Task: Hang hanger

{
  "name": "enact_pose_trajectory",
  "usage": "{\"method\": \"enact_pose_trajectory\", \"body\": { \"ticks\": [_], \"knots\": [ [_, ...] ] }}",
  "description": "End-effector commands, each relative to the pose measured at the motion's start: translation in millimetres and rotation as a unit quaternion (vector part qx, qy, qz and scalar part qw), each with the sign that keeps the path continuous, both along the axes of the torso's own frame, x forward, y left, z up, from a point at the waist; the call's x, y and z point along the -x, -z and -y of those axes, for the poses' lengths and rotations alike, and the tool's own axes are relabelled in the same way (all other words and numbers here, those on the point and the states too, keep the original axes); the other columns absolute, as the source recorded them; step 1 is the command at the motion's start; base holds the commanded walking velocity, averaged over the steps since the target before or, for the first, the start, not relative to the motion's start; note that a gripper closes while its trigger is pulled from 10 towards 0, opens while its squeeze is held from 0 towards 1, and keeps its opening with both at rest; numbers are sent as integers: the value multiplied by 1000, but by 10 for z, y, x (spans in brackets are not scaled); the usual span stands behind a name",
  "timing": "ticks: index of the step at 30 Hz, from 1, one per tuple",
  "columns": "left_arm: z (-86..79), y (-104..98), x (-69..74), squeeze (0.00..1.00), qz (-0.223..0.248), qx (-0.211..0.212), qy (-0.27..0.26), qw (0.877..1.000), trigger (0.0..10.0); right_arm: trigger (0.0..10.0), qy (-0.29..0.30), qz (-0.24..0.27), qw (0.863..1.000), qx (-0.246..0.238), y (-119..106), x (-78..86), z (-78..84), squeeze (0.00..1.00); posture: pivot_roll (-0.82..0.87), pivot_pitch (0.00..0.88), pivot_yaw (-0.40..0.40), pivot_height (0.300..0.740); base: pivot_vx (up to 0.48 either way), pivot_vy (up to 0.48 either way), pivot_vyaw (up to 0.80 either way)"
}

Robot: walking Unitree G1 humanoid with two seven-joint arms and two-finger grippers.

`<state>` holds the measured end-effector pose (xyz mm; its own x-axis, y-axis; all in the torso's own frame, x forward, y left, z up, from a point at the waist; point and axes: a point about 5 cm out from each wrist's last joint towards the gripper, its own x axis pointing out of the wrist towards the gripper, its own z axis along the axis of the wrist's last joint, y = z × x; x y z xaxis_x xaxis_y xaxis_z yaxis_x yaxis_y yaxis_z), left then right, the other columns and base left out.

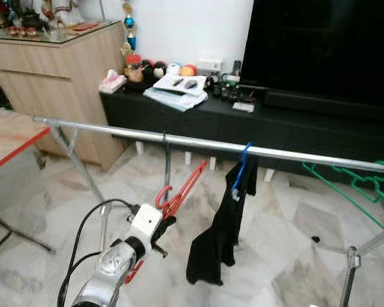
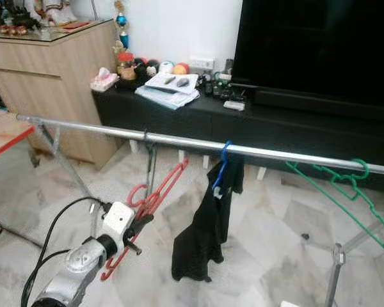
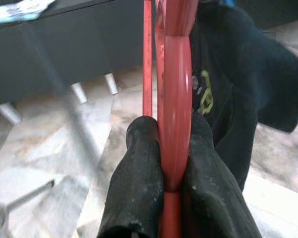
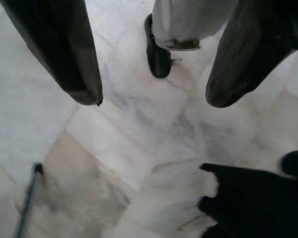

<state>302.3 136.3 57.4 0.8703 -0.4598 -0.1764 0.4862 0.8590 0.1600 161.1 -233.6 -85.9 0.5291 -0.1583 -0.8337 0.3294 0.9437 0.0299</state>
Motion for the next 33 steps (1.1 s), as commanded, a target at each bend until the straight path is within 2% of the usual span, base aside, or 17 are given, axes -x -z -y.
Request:
{"method": "enact_pose_trajectory", "body": {
  "ticks": [1,7,18,25,29,30,31,33],
  "knots": [
    [68,-44,-12,0,5,-5,17,1000,10000,10000,11,-5,1000,-2,10,30,15,0,-23,0,-3,740,285,0,-781],
    [99,-58,-8,0,4,-9,27,1000,10000,10000,10,-4,1000,-1,10,30,13,0,-19,0,-4,740,289,0,0],
    [175,-61,3,0,2,-27,46,999,10000,10000,7,-4,1000,-1,9,26,11,0,-12,0,-7,740,0,0,0],
    [206,-126,-197,0,-5,-42,17,999,10000,10000,2,-4,1000,-1,5,9,2,0,-13,0,-16,740,0,0,0],
    [247,-190,-378,0,-22,-32,-15,999,10000,10000,0,-4,1000,0,1,2,6,0,-41,0,-22,740,0,0,0],
    [256,-217,-446,0,-28,-43,-26,998,10000,10000,-1,-4,1000,1,0,4,11,0,-62,0,-23,740,0,0,0],
    [256,-217,-446,0,-28,-43,-26,998,10000,10000,-1,-4,1000,1,0,4,11,0,-62,0,-23,740,0,0,0],
    [255,-252,-534,0,-42,-51,-50,997,10000,10000,-1,-5,1000,2,0,11,24,0,-83,0,-21,740,0,0,0]
  ]
}}
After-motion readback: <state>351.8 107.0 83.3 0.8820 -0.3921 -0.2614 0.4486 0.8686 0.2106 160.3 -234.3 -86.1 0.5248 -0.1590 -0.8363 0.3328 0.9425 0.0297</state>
